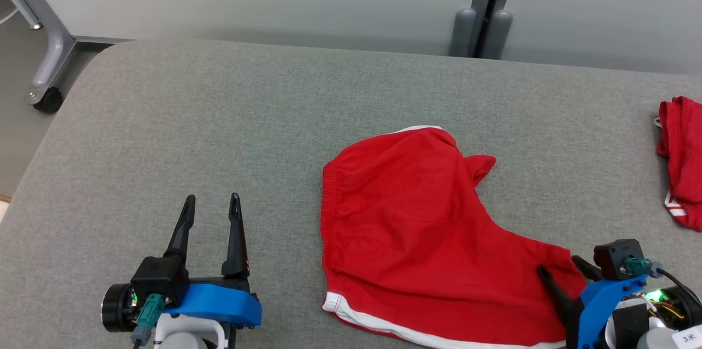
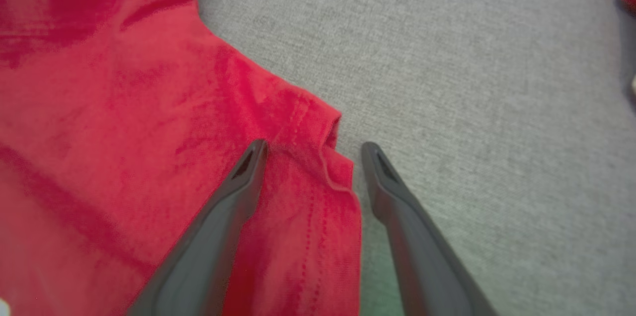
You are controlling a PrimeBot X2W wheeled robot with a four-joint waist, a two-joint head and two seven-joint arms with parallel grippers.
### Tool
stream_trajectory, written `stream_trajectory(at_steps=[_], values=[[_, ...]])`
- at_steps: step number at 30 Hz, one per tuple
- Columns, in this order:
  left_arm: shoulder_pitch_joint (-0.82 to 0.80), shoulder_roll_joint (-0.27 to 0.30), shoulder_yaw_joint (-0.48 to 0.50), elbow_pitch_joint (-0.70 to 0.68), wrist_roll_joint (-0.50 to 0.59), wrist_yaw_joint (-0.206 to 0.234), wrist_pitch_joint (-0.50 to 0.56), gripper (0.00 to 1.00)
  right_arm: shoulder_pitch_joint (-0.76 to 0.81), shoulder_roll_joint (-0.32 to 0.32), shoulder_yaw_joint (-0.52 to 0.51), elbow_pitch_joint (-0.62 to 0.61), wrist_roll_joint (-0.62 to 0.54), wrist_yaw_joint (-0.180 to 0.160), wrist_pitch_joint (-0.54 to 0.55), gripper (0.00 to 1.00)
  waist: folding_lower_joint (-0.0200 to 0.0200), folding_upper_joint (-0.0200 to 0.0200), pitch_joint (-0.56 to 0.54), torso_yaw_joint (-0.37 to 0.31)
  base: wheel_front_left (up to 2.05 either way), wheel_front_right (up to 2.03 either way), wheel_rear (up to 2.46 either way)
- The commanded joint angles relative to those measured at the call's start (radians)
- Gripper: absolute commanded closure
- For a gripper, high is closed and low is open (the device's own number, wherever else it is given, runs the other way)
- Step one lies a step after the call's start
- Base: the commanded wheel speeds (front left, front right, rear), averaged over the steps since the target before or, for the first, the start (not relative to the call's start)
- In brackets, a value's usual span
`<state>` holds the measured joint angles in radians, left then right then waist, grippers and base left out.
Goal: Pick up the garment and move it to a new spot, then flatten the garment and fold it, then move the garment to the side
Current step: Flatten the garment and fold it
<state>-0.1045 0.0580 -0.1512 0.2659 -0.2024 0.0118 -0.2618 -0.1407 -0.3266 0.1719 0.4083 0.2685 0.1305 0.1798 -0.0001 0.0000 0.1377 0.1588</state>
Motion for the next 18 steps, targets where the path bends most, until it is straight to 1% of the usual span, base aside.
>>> stream_trajectory(at_steps=[1, 2, 3, 4, 10, 14, 18], values=[[-0.003, 0.000, -0.001, 0.003, 0.001, -0.002, -0.004, 0.00, -0.020, -0.002, 0.007, 0.016, 0.010, 0.001, 0.009, 0.00, 0.0001, 0.0000, -0.002, 0.000, 0.00, 0.00, 0.00], [-0.001, 0.000, 0.001, 0.003, 0.001, -0.001, -0.004, 0.00, -0.020, -0.002, 0.017, 0.029, 0.017, 0.001, 0.018, 0.29, 0.0001, 0.0000, -0.004, -0.001, 0.00, 0.00, 0.00], [0.000, -0.001, 0.001, 0.004, 0.002, -0.002, -0.004, 0.00, -0.022, -0.005, 0.025, 0.041, 0.024, 0.001, 0.021, 0.67, 0.0001, 0.0000, -0.005, -0.001, 0.00, 0.00, 0.00], [-0.001, -0.001, 0.001, 0.006, 0.003, -0.003, -0.004, 0.00, -0.029, -0.009, 0.031, 0.051, 0.032, 0.001, 0.022, 1.00, 0.0001, 0.0000, -0.007, -0.001, 0.00, 0.00, 0.00], [-0.007, -0.003, -0.003, 0.009, 0.006, -0.006, -0.004, 0.00, -0.125, -0.022, 0.021, 0.080, 0.042, 0.000, -0.046, 1.00, 0.0001, 0.0000, -0.015, -0.003, 0.00, 0.00, 0.00], [-0.008, -0.004, -0.005, 0.013, 0.008, -0.009, -0.004, 0.00, -0.190, 0.006, -0.012, 0.135, 0.037, 0.001, -0.087, 1.00, 0.0001, 0.0000, -0.026, 0.000, 0.00, 0.00, 0.00], [-0.001, -0.005, -0.006, 0.015, 0.009, -0.009, -0.004, 0.00, -0.233, 0.043, -0.038, 0.218, 0.020, 0.001, -0.120, 1.00, 0.0001, 0.0000, -0.035, 0.005, 0.00, 0.00, 0.00]])
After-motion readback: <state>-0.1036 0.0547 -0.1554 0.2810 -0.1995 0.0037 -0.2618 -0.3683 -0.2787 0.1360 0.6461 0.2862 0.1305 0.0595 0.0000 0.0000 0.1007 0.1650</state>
